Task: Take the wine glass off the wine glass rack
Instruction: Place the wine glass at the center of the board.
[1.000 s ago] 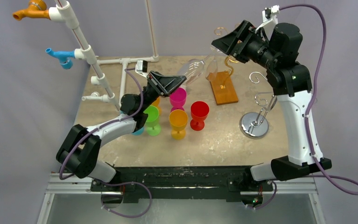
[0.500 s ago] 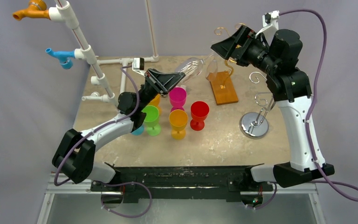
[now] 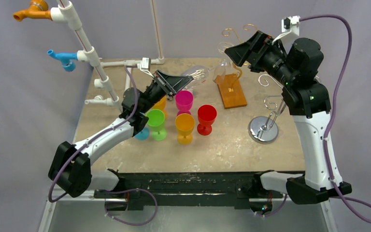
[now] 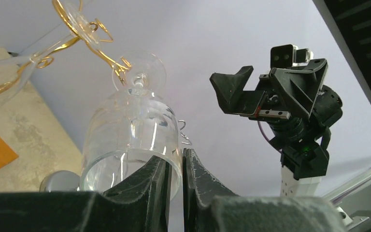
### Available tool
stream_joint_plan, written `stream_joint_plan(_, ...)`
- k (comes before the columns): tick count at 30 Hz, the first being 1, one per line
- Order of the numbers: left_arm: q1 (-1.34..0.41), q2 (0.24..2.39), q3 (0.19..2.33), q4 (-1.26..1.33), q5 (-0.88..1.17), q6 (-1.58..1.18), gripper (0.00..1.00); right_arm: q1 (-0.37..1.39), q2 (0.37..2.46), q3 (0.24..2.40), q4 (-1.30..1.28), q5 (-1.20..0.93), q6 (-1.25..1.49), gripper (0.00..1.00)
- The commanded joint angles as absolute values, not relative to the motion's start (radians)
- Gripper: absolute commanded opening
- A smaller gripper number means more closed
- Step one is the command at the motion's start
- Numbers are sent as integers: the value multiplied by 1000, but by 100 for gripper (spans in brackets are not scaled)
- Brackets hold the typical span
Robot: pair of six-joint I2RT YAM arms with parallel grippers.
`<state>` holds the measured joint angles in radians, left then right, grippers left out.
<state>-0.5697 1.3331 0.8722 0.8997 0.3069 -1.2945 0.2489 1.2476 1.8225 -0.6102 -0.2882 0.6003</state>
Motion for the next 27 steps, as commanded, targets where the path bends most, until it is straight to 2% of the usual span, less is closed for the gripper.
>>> stream_joint_plan(1,-567,1243,987,778,312,-1188,0,252,1238,1864,-655,-174,535,99)
stream_joint_plan(10,-572,1123,1211,72,335,-908,0,253,1243,1904,-723,-85,485,99)
stream_joint_plan(20,-589,1127,1474,-537,479,-657,0,253,1291,1955,-726,-83,464,99)
stream_joint_plan(22,-620,1130,1510,-617,465,-622,0,252,1309,1975,-730,-84,461,99)
stream_joint_plan(27,-825,1178,1559,-746,331,-577,0,252,1350,2014,-739,-84,449,99)
